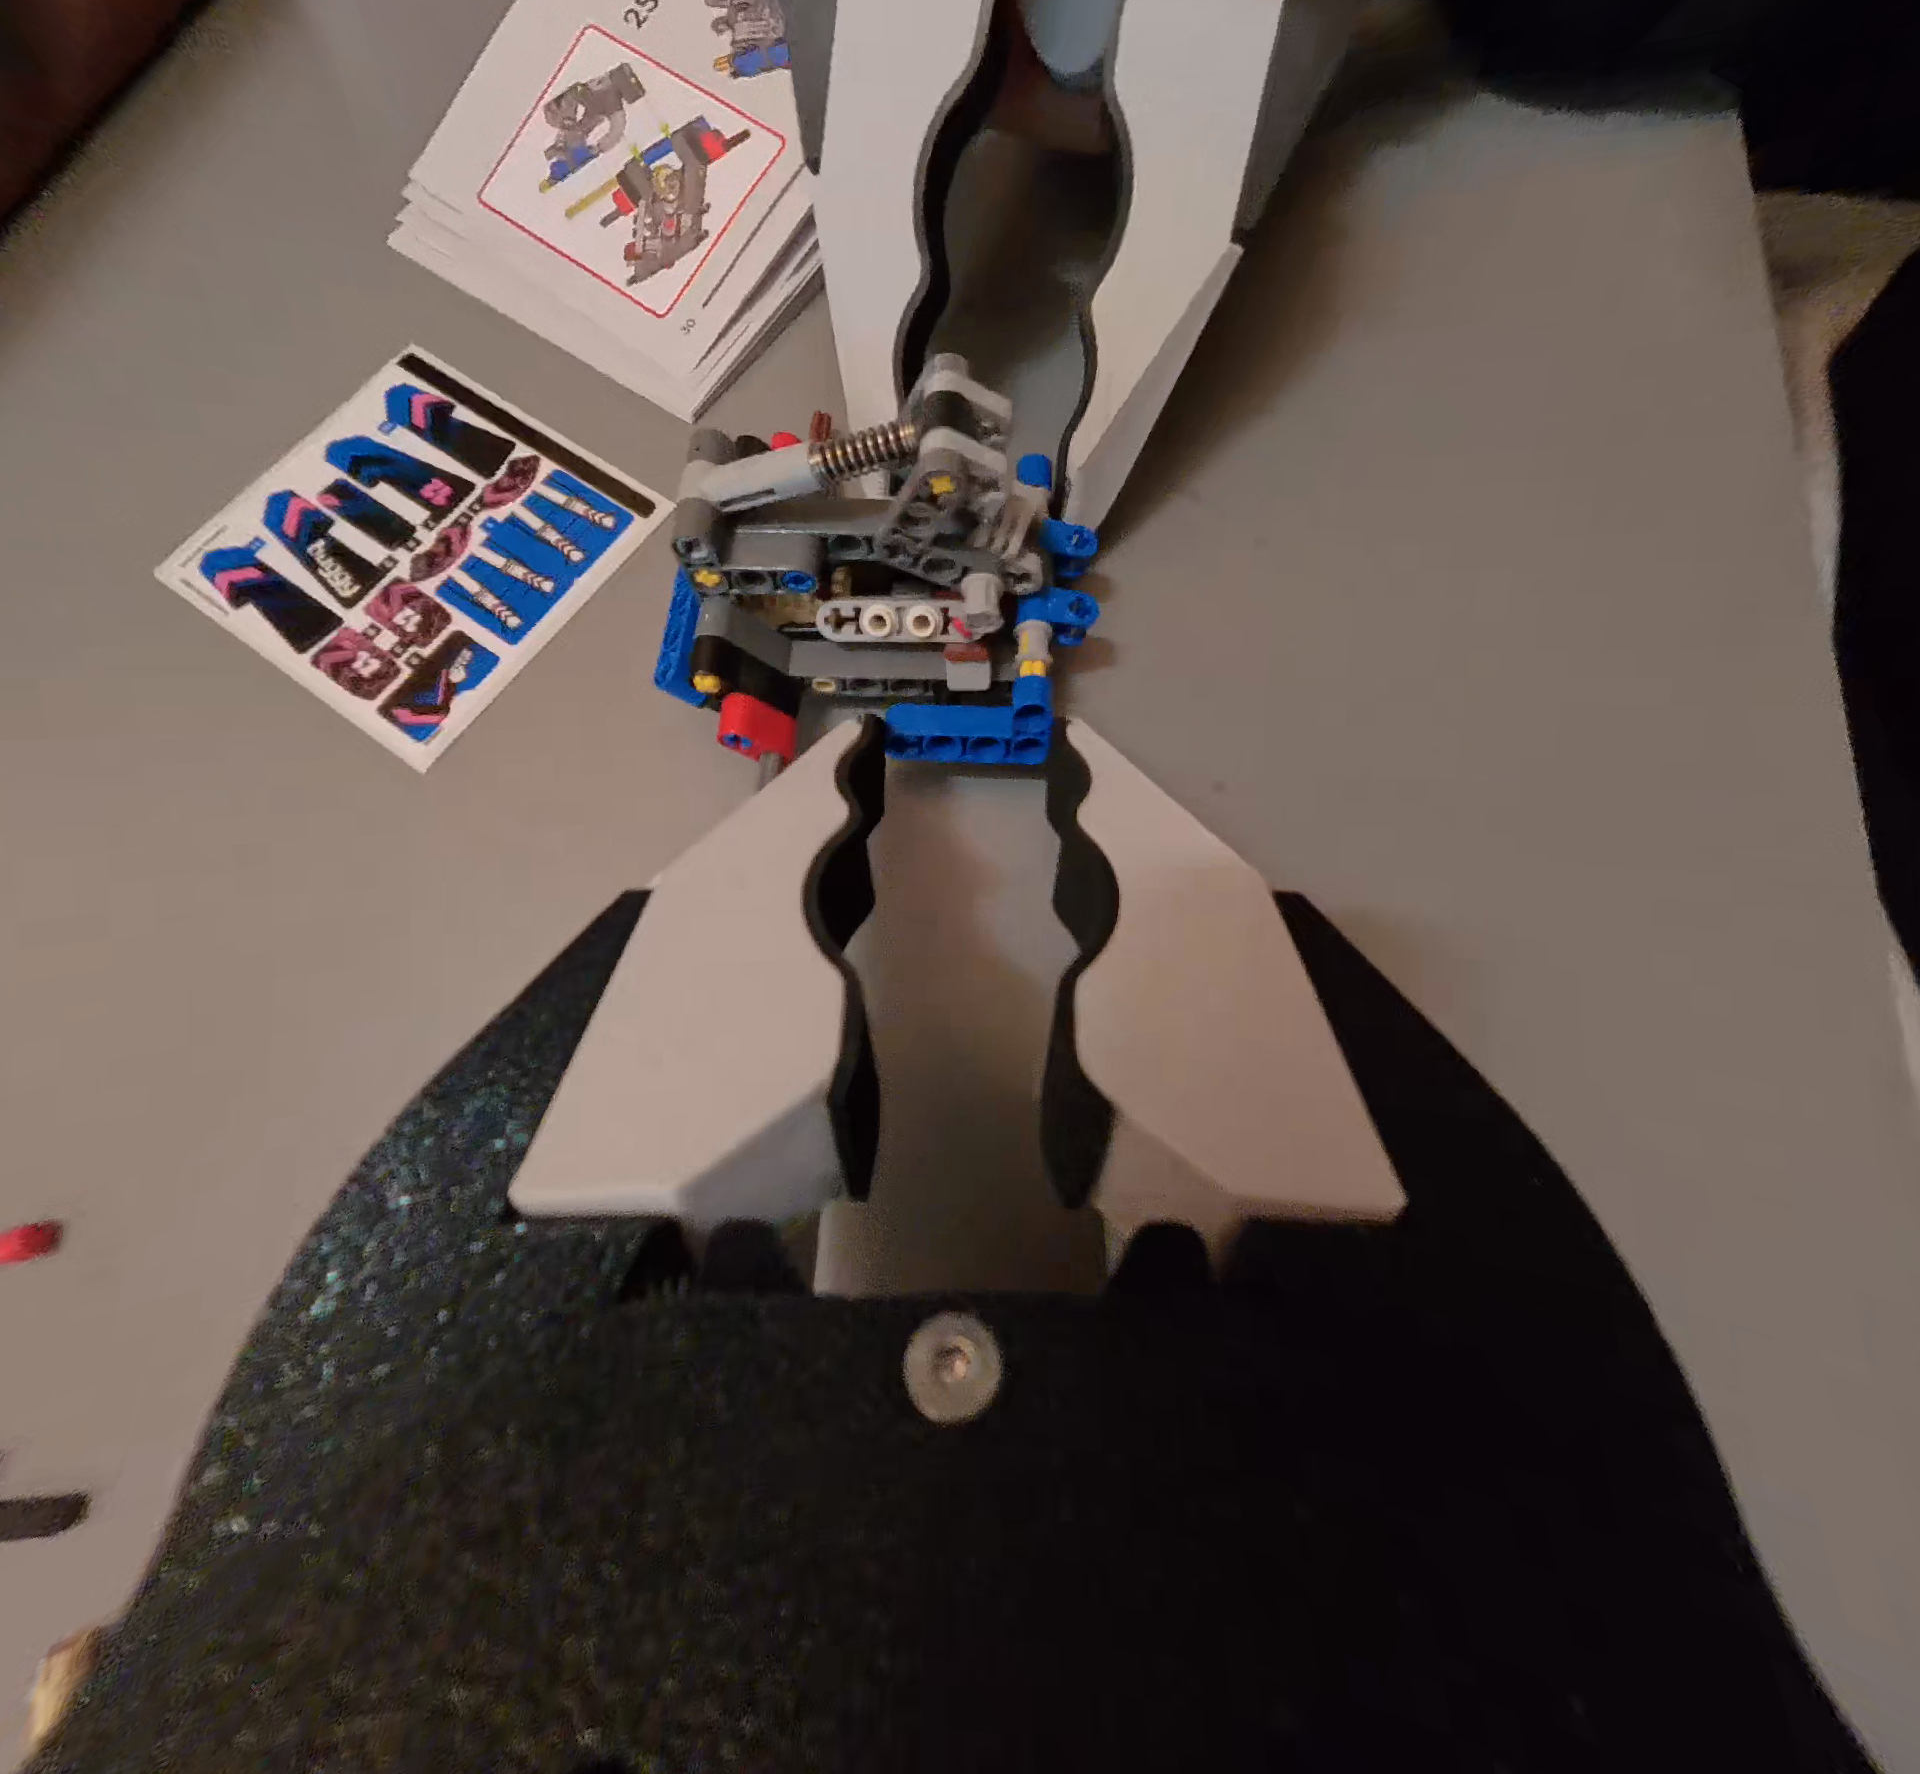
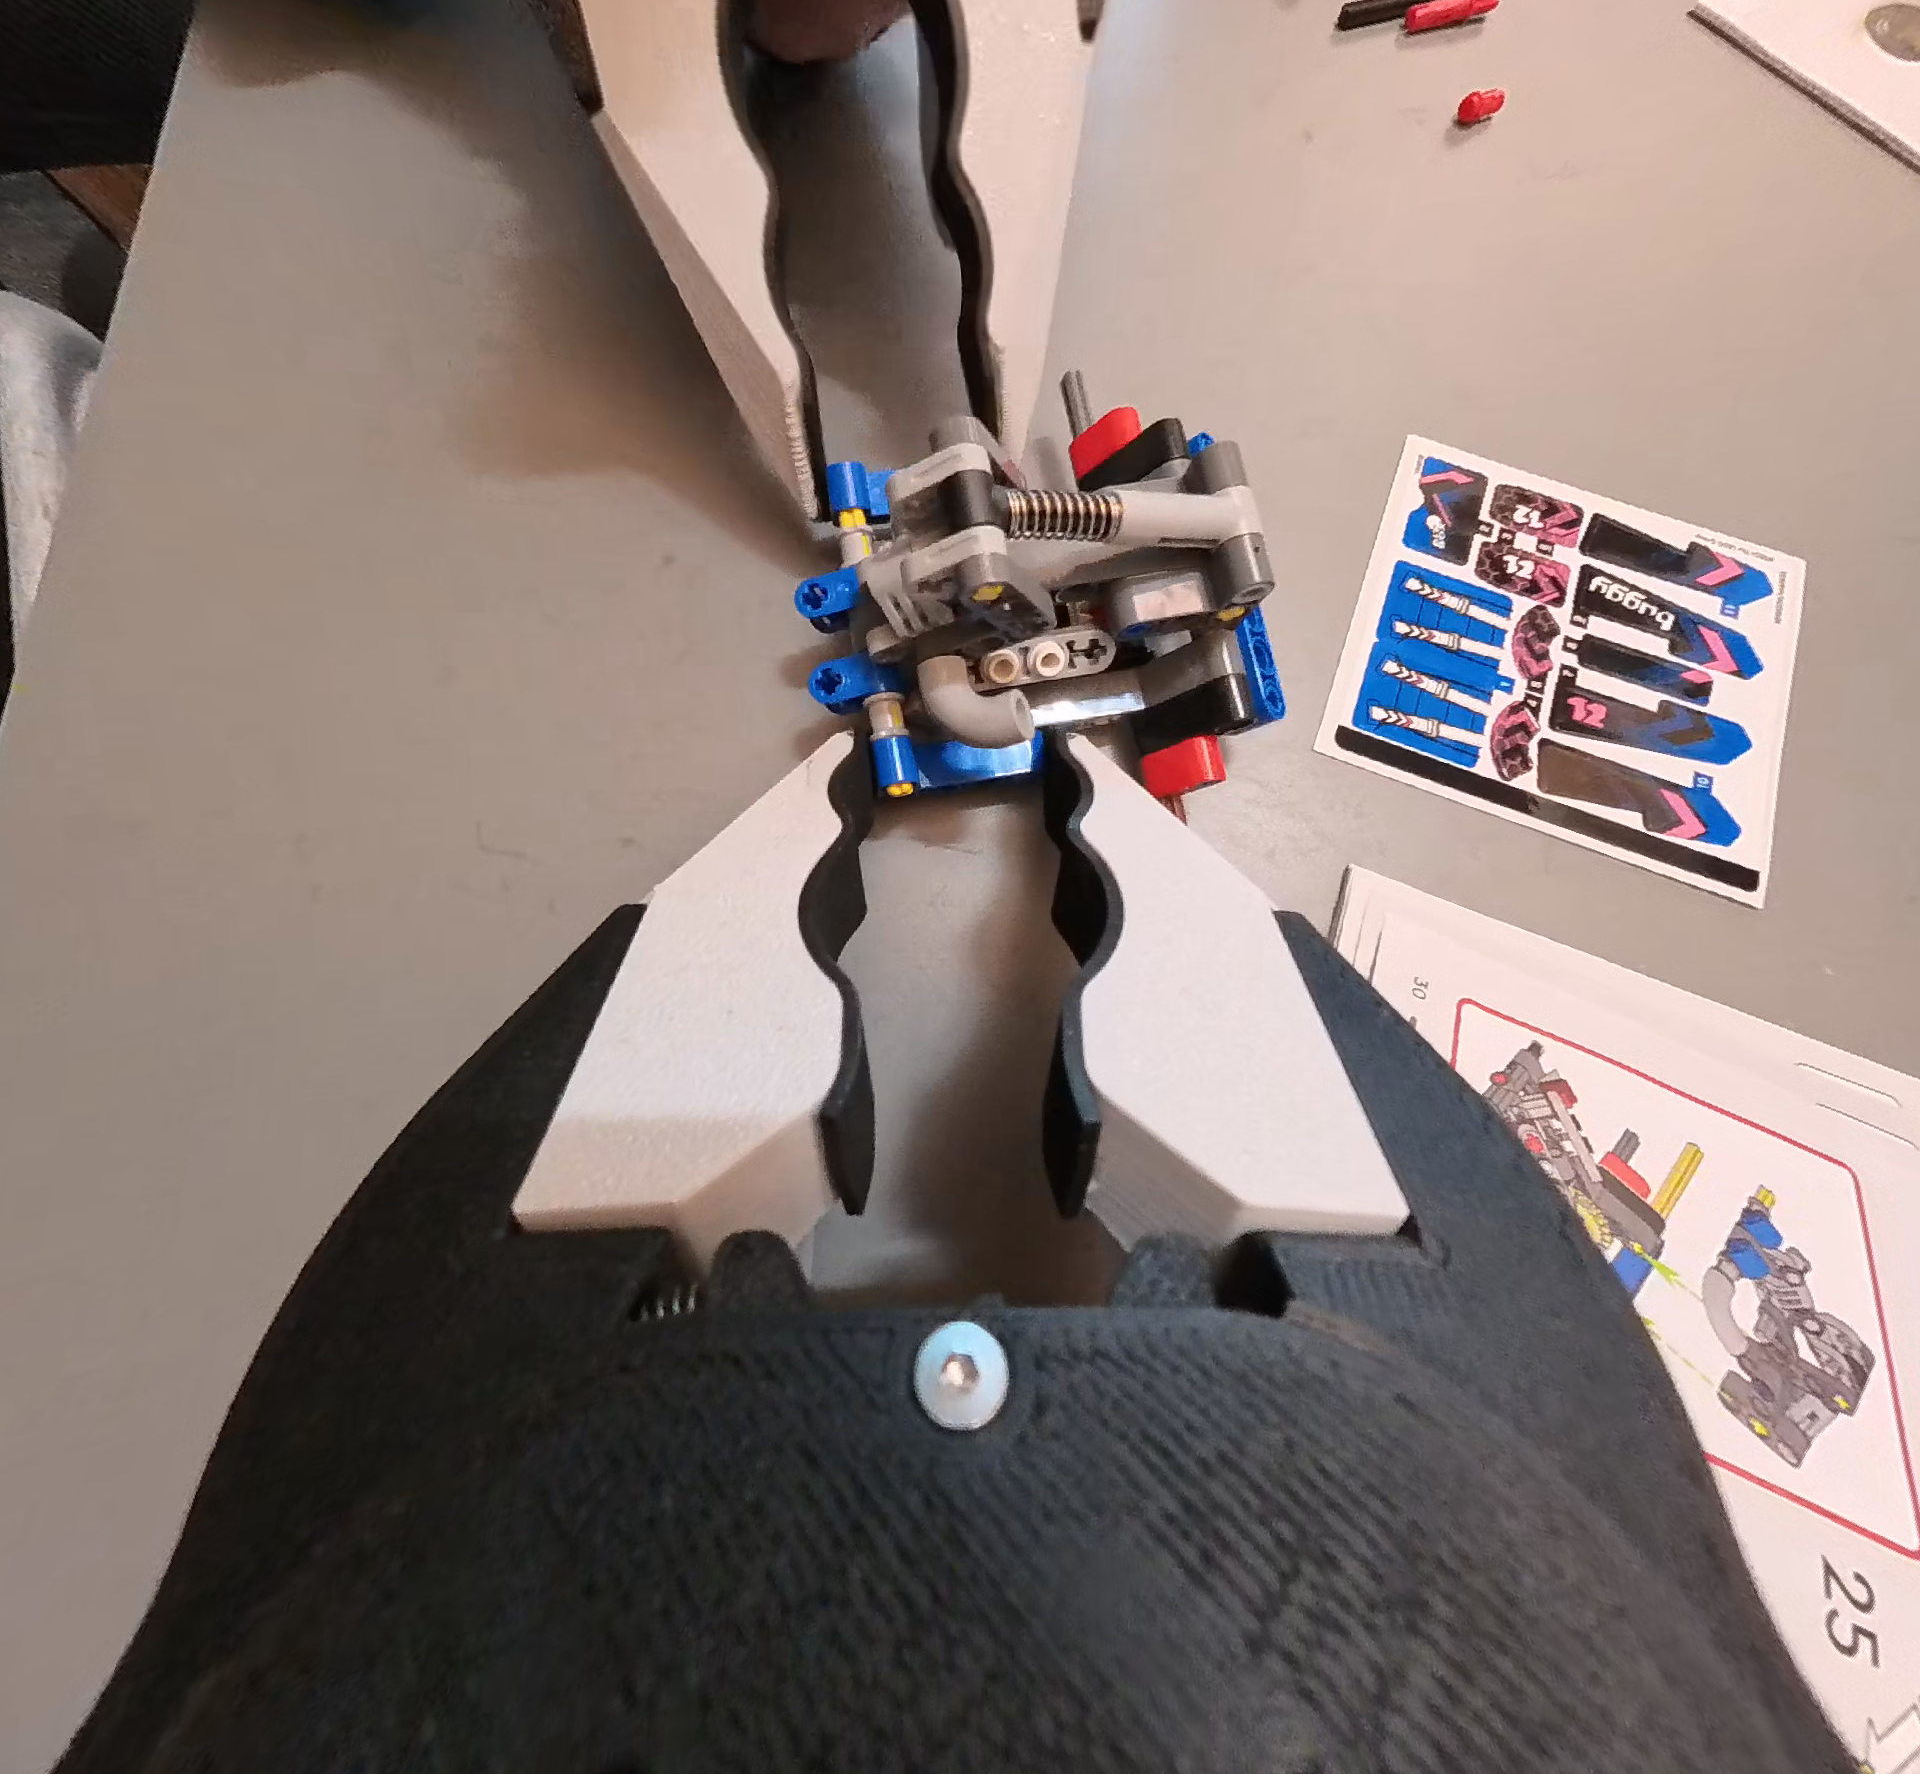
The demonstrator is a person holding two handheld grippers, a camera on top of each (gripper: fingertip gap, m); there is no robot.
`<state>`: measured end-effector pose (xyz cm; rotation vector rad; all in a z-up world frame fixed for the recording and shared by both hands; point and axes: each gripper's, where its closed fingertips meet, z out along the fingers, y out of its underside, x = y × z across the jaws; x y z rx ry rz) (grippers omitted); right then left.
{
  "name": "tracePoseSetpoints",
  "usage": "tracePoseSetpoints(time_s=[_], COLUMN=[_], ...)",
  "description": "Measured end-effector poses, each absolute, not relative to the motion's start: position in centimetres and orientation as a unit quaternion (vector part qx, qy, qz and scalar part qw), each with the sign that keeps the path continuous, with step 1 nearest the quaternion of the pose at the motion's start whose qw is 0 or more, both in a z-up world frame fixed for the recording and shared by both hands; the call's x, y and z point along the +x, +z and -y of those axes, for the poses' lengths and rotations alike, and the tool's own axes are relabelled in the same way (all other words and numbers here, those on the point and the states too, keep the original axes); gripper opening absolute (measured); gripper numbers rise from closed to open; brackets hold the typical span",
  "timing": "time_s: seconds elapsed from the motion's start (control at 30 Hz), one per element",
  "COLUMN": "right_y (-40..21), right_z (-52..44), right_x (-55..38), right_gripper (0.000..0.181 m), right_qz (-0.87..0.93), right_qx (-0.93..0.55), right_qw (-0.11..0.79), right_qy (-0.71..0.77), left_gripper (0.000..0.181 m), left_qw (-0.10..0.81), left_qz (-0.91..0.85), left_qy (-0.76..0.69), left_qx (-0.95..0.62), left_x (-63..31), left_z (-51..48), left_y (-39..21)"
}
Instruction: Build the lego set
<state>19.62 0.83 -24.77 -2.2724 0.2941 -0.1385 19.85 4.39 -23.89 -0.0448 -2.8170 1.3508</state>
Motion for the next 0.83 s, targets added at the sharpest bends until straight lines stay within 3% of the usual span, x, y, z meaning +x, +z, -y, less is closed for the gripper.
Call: tracePoseSetpoints(time_s=[0.03, 0.83], right_y=[-24.77, -24.82], right_z=[-0.83, -0.90], right_x=[19.62, 19.54], right_gripper=[0.032, 0.032], right_qz=[-0.117, -0.116], right_qx=[-0.903, -0.902], right_qw=[0.411, 0.412], right_qy=[-0.055, -0.051], left_gripper=[0.028, 0.030], left_qw=[0.011, 0.010], left_qz=[0.901, 0.909], left_qy=[0.434, 0.416], left_qx=[-0.011, -0.030], left_x=[19.84, 19.71], left_z=[-4.40, -4.41], left_y=[-23.89, -24.58])
